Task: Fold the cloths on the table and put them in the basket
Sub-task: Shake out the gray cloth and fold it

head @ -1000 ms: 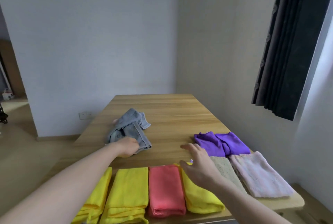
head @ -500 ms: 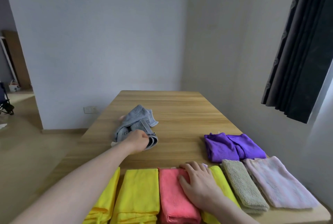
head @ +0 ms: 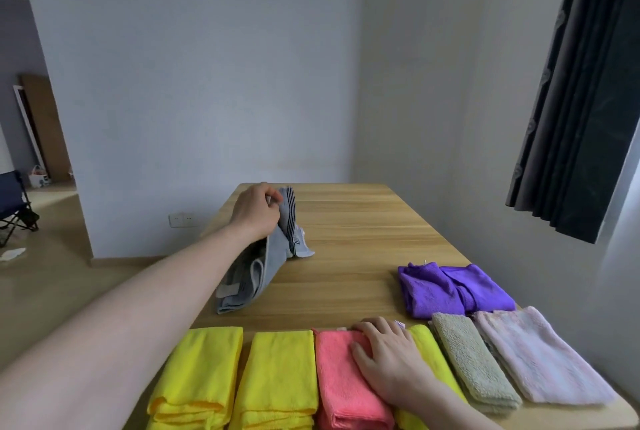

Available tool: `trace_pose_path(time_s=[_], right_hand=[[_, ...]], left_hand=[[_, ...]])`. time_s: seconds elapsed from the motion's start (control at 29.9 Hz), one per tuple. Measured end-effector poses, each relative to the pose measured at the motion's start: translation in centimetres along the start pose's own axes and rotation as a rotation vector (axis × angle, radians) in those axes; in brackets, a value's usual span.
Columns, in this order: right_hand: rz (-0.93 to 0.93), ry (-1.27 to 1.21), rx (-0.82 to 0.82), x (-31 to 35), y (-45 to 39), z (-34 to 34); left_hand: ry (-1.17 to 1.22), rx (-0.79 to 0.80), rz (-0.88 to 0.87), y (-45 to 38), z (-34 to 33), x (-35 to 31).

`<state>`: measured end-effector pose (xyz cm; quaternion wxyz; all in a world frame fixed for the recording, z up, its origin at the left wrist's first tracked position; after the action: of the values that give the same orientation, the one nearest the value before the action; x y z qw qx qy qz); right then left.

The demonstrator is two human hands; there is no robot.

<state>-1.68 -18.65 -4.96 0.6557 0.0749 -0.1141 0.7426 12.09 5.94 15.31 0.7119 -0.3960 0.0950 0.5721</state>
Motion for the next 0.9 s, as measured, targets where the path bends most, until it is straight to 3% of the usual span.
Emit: trace_pose_path(time_s=[0.17, 0.3, 0.6, 0.74, 0.9], right_hand=[[-0.039, -0.175, 0.058, -0.2, -0.9, 1.6], [-0.046, -0.342, -0.05, 0.5, -1.9, 7.0], [0.054, -0.467, -0.247, 6.1, -3.0, 19.4], [0.099, -0.526, -0.13, 8.0, -2.8, 20.9], [0.119, -0.407, -0.027, 9.7, -2.1, 20.9]], left_hand=[[0.065, -0.074, -0.105, -1.3, 4.3, -4.0], [0.1, -0.125, -0.147, -2.4, 7.3, -7.1], [0.236, -0.224, -0.323, -3.0, 13.6, -15.2], [0.285, -0.255, -0.379, -2.3, 15.5, -18.5], [0.269, -0.281, -0.406, -1.4, 17.3, -20.9]])
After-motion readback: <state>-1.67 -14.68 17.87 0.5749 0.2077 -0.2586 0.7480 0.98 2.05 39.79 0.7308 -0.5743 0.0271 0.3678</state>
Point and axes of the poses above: each hand's wrist, its own y-axis away from the middle knuckle, its own z-axis out of the back of the hand, x = y × z, the point moved 8 cm from there along -y, towards the middle knuckle, and after that the axes turned 7 degrees about x, right-handed, at the moved point
